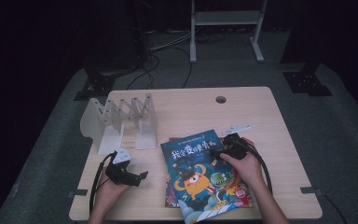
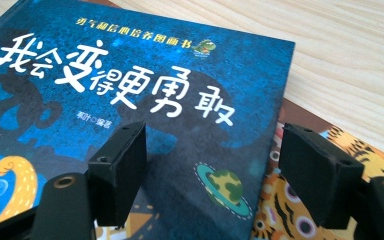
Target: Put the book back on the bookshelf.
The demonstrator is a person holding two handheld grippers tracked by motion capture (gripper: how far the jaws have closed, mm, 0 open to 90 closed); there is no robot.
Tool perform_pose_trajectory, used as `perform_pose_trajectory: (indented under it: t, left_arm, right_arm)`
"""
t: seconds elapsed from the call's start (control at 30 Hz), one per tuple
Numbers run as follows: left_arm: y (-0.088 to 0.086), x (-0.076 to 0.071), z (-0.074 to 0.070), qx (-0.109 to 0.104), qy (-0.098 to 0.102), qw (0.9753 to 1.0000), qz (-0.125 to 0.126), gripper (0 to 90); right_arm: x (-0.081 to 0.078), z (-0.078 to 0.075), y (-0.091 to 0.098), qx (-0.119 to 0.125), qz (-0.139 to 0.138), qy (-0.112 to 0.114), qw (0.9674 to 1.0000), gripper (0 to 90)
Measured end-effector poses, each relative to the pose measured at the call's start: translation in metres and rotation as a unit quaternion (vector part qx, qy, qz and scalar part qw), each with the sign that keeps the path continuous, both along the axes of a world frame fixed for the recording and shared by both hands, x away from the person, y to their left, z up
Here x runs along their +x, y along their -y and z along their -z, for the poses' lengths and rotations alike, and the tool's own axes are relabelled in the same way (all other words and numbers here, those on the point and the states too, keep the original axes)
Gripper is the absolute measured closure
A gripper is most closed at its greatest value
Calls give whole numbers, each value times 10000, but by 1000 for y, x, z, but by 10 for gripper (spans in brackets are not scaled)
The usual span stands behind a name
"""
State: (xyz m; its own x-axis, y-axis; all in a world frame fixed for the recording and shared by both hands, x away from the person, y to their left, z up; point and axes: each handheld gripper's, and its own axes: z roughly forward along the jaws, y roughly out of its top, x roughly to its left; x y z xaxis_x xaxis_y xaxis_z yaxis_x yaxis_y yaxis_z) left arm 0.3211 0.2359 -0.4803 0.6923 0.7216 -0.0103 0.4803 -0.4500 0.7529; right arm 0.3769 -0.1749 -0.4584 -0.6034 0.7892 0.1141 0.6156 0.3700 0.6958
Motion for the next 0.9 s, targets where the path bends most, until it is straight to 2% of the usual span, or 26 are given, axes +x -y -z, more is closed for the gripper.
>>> perform_pose_trajectory:
  t: [0.23, 0.37, 0.4, 0.47, 0.6, 0.8, 0.9]
  left_arm:
    - [6, 7, -11, -10, -33, 9999, 134, 0]
    - [10, 10, -16, -45, 9, 9998, 189, 0]
    - [11, 10, -17, -107, 34, 9997, 197, 0]
    - [16, 13, -22, -94, 50, 9995, 301, 0]
    - [23, 14, -28, -121, 185, 9989, 422, 0]
    - [29, 15, -28, -115, 178, 9985, 500, 0]
    - [30, 15, -28, -134, 187, 9983, 539, 0]
  right_arm:
    - [4, 2, -2, 128, -50, -219, 9997, 195]
    - [5, 3, -3, 102, -77, -223, 9997, 185]
    - [5, 3, -3, 102, -77, -223, 9997, 185]
    - [6, 2, -5, 60, -92, -246, 9996, 180]
    - [9, 1, -9, 26, -112, -274, 9996, 168]
    - [14, 2, -16, 36, -219, -241, 9995, 169]
    - [17, 2, -22, 52, -360, -215, 9991, 169]
